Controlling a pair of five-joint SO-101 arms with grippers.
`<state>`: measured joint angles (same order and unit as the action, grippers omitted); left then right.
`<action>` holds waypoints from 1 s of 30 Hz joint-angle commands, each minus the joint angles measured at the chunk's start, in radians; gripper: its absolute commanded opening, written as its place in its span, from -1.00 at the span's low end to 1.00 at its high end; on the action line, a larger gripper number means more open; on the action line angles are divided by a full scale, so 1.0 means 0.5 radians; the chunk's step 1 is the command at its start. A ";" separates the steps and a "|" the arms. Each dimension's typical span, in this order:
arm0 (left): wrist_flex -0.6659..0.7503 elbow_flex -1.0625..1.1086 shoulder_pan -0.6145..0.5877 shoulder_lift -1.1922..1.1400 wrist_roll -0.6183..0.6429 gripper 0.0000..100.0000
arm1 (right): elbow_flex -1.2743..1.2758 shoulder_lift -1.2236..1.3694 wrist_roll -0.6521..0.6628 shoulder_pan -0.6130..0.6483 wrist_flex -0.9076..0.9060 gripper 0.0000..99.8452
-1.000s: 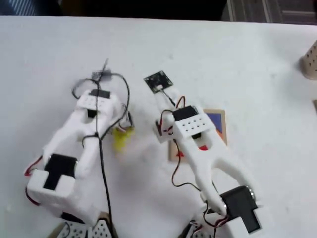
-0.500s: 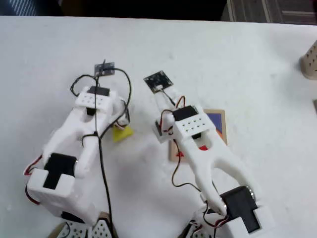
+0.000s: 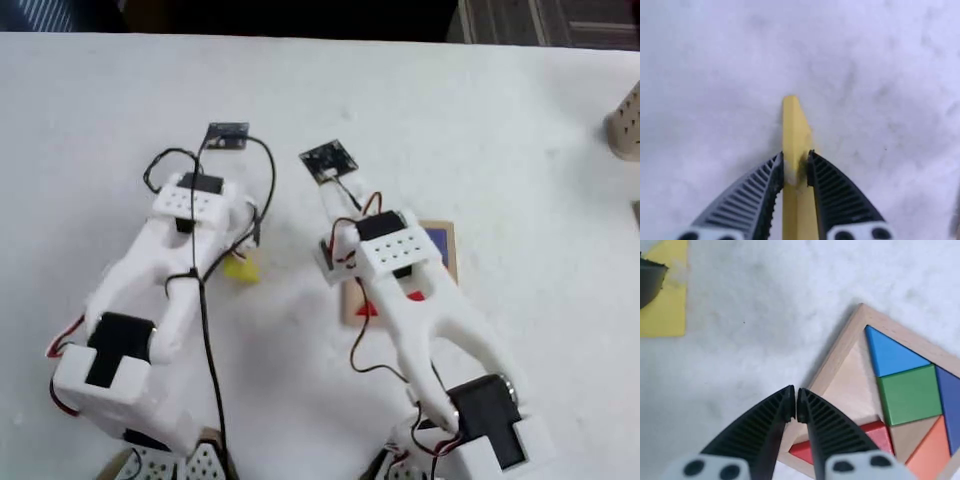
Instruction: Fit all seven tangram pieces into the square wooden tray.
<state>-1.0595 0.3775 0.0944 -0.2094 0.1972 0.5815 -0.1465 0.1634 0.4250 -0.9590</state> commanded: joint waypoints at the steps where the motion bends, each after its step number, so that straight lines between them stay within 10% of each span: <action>1: -0.077 0.028 -0.023 -0.038 -0.040 -0.96 | -0.006 -0.097 0.037 -0.060 0.026 -0.96; 30: 0.138 0.715 -0.186 1.076 -0.025 -0.96 | 0.071 -0.115 0.025 -0.489 0.029 -0.96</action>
<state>-1.0119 0.7350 0.0146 0.2478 0.1864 0.6107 -0.1481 0.1634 0.2209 -0.9590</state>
